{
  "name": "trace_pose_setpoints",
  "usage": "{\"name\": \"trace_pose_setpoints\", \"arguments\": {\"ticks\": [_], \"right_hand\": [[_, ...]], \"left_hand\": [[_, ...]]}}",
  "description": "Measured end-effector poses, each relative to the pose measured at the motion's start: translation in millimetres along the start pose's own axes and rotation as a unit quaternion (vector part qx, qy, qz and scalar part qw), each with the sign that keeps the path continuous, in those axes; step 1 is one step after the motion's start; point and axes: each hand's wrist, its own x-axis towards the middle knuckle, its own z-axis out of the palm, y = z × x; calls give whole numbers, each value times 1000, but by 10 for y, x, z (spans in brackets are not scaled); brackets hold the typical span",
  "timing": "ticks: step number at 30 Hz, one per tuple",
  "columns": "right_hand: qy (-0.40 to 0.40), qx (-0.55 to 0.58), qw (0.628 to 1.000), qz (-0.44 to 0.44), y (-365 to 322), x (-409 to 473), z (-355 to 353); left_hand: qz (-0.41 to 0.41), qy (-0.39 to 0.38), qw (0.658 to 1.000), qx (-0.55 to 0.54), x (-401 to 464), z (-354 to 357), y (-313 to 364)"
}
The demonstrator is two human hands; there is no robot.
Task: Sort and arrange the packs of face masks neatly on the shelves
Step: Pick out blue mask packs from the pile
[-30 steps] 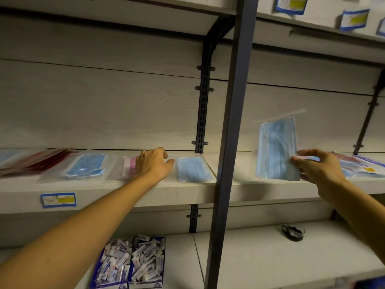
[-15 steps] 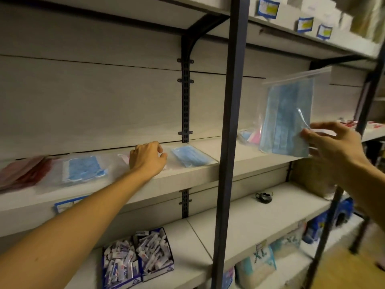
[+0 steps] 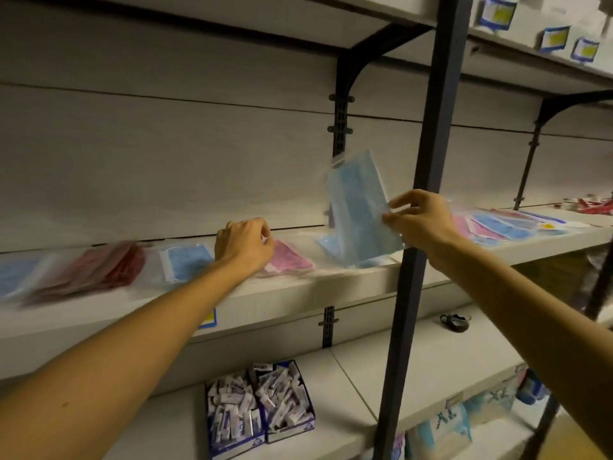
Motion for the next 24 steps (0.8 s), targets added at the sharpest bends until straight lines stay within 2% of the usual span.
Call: {"name": "trace_pose_setpoints", "arguments": {"ticks": [6,14,21,24], "right_hand": [[-10,-184,983,-18,200,476,557],[-34,-439,897,-32,415,777,795],[-23,-588,802,-97,508,746,845],[-22,-580,804,-129,507,718,856]], "left_hand": [[-7,14,1000,8,169,-56,-160],[9,15,1000,9,274,-100,-183],[22,11,998,49,250,-125,-254],[28,3,998,57,217,-145,-276]]}}
